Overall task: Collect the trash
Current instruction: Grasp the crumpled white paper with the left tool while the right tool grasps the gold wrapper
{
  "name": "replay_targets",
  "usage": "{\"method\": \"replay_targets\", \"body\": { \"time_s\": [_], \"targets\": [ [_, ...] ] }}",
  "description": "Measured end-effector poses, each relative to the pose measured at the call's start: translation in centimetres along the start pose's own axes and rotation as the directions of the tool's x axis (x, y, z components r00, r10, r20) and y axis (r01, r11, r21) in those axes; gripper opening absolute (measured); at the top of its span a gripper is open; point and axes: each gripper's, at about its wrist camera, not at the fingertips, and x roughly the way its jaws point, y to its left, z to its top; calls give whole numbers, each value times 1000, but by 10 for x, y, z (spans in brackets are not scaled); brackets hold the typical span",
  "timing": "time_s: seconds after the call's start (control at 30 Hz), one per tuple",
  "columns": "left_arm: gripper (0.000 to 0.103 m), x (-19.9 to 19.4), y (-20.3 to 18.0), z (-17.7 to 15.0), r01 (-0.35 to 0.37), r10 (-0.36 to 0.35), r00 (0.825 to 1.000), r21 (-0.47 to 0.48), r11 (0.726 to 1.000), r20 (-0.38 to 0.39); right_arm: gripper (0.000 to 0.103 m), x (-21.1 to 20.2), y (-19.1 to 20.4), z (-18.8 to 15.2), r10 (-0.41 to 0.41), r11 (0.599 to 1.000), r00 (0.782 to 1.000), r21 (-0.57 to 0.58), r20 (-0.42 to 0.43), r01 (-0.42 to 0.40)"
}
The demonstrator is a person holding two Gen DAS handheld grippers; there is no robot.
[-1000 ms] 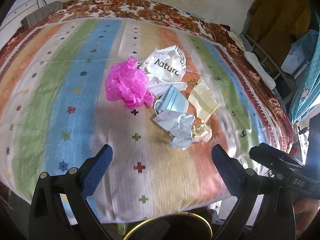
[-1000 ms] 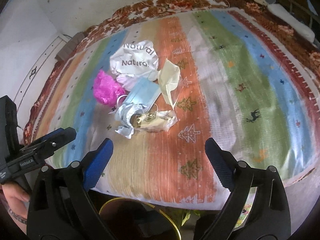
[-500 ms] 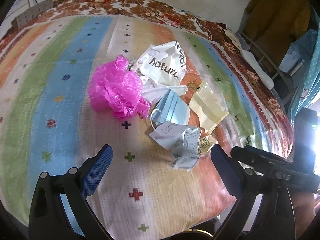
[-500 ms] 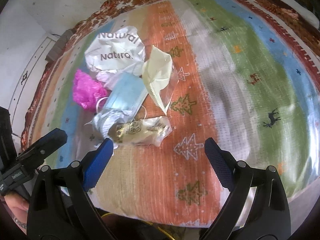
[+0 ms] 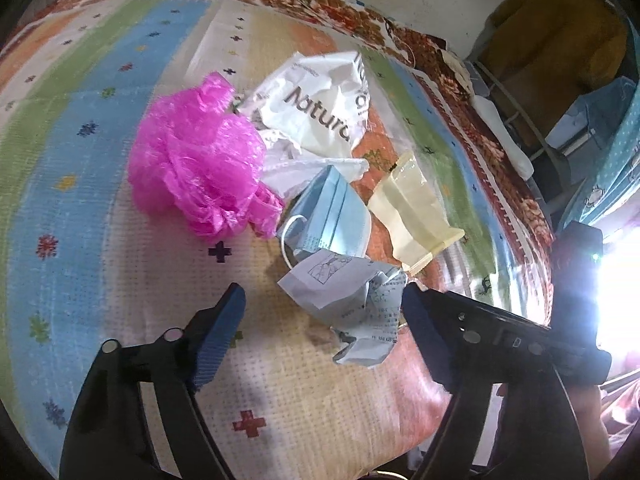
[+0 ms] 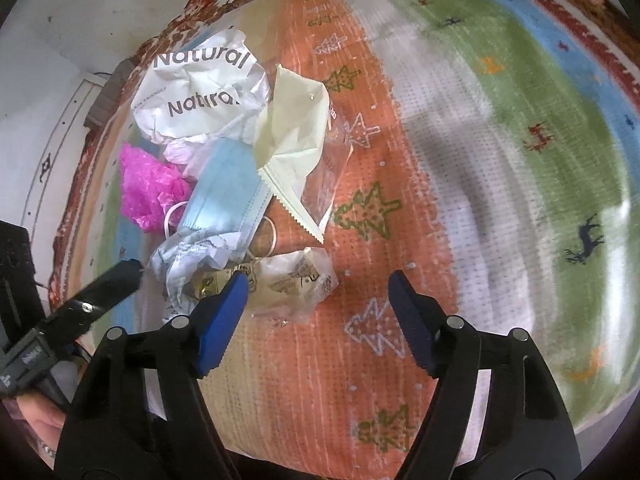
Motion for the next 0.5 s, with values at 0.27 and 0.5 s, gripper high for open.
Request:
{"method": "replay_targets", "body": {
  "time_s": [0.27,0.5],
  "targets": [
    [61,15,-6,0,4,-2,999,37,999,-33,44,17,12,3,7,999,1000,-43,-22,-8],
    [13,18,-8,-2,2,0,999,47,999,-33,24,22,22,0,12,996,999,-87,-41,-16]
  ]
}}
